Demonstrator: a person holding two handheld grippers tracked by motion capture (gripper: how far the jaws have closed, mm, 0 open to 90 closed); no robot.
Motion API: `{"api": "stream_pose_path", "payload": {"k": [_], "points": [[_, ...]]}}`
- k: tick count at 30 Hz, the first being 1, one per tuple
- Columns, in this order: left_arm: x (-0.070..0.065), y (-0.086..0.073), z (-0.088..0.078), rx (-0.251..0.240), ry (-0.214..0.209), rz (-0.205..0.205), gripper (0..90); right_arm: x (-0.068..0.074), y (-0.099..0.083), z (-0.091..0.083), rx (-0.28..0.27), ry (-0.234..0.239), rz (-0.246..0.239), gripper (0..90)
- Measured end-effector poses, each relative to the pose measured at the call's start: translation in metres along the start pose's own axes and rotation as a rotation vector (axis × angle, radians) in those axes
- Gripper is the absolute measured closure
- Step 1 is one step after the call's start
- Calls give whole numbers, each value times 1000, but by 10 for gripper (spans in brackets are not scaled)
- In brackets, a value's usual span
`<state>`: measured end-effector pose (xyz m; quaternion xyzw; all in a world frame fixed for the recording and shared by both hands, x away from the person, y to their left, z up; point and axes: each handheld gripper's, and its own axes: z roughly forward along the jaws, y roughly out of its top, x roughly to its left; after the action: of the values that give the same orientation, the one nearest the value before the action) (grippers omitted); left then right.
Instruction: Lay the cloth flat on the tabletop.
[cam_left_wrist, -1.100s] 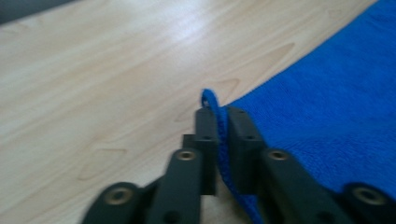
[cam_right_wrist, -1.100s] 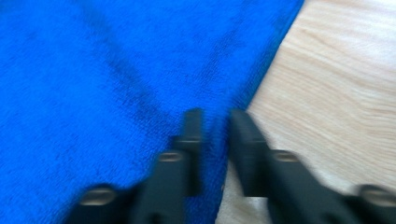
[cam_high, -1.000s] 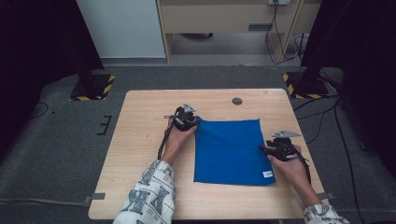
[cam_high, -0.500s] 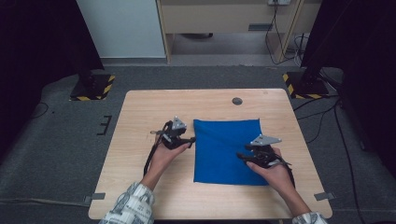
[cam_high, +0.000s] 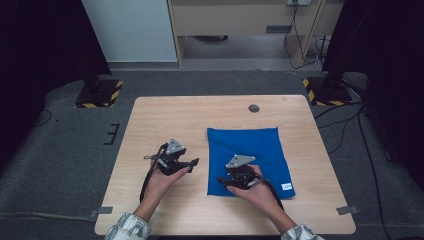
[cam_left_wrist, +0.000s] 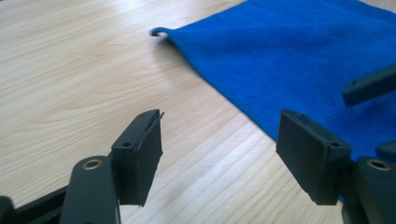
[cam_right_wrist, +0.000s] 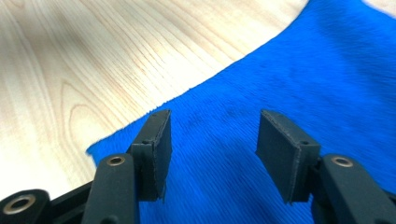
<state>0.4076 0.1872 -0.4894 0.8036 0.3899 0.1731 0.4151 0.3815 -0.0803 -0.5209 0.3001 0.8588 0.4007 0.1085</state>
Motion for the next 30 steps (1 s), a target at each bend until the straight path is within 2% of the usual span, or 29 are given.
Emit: {"api": "stream_pose_path", "payload": {"k": [4, 8, 10, 15, 18, 22, 25, 30], "points": [[7, -1, -5, -7, 14, -17, 299, 6, -3, 15, 19, 2, 0, 422], [10, -2, -7, -10, 20, -23, 294, 17, -3, 18, 9, 1, -18, 418], [10, -2, -7, -8, 20, -26, 293, 23, -3, 20, 6, -3, -43, 418], [11, -2, -6, -2, 20, -28, 282, 30, -1, 21, 14, 21, -51, 394], [13, -2, -7, -7, 22, -33, 263, 29, 0, 19, 16, 23, -36, 340], [16, 0, -6, -19, 16, -46, 229, 36, 2, 15, 16, 27, -34, 285], [16, 0, -6, -15, 15, -45, 219, 43, 5, 12, 7, 44, -53, 260], [16, 1, -5, -15, 13, -46, 215, 52, 7, 13, 13, 73, -87, 357]]}}
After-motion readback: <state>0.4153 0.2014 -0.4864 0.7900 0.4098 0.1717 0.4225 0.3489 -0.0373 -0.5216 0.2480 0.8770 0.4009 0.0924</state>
